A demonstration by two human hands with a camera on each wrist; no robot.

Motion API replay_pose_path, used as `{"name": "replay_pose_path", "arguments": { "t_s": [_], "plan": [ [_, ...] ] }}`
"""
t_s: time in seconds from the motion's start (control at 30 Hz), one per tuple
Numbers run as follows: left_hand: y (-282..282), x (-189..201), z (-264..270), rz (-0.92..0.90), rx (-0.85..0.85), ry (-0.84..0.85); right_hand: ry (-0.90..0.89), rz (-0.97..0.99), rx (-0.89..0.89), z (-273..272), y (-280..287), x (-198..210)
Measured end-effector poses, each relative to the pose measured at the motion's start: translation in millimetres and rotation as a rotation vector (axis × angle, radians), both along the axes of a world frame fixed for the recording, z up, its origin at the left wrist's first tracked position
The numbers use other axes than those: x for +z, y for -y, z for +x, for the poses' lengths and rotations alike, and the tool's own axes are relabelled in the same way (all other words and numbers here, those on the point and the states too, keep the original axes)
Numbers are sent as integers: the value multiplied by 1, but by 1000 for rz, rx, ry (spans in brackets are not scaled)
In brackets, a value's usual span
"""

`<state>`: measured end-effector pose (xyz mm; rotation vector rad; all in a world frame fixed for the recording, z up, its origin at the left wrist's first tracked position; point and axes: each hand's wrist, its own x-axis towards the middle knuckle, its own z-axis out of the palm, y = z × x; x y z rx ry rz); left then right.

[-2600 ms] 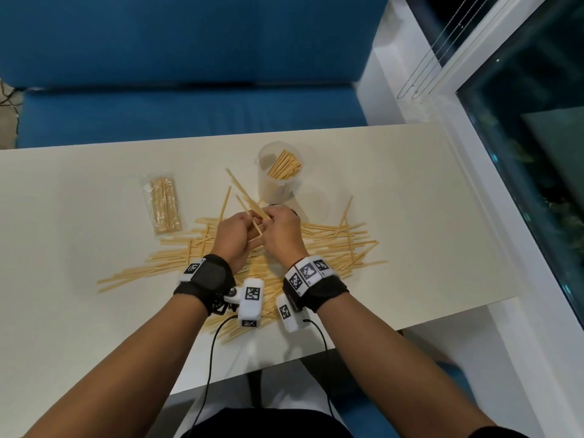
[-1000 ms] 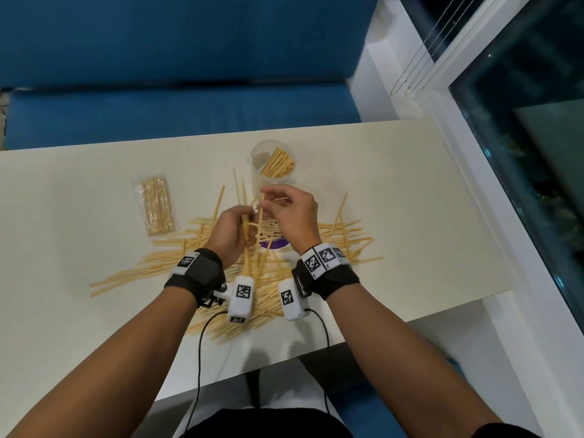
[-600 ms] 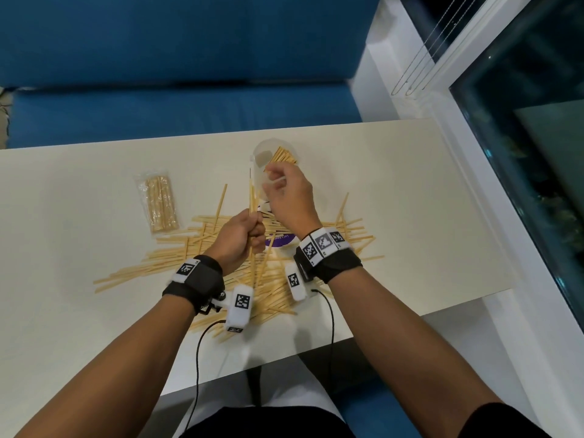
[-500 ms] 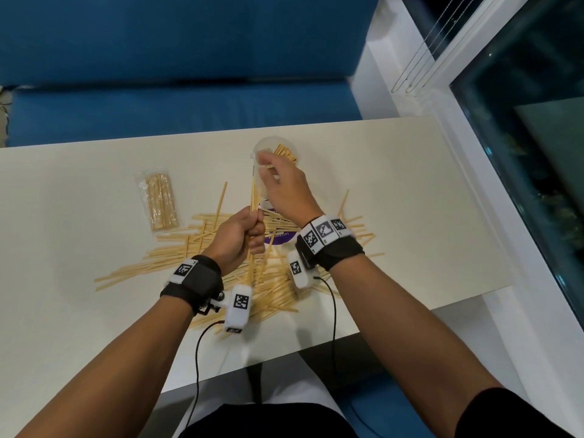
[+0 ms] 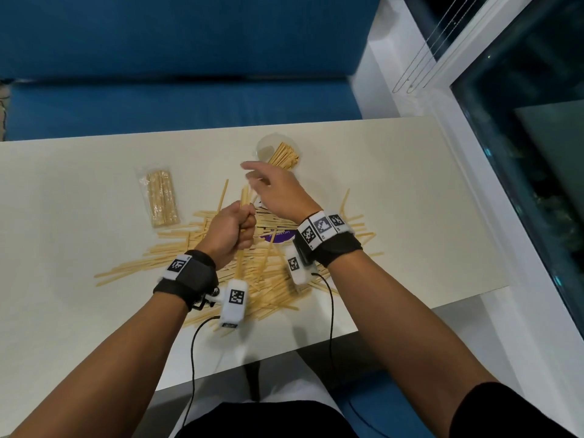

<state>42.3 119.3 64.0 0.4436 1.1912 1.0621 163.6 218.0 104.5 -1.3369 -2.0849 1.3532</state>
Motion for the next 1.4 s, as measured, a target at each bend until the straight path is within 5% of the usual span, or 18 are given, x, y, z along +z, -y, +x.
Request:
{"name": "replay_pose_path", "arguments": {
  "t_s": [0.13, 0.27, 0.37, 0.57, 0.8, 1.4],
  "plan": [
    [3, -10, -17, -125, 199, 196, 19, -71, -249, 25, 16, -26],
    [10, -26, -25, -189, 292, 207, 320, -150, -178, 46, 56, -66],
    [18, -35, -28, -218, 276, 147, 371, -116, -187, 46, 82, -86],
    [30, -46, -36, -300, 323, 122, 396, 287, 38, 17, 68, -98],
    [30, -52, -43, -291, 359, 94, 725, 426, 341, 1, 30, -113],
    [12, -70, -26, -389, 268, -71, 708, 264, 490, 10, 3, -103]
  ]
}}
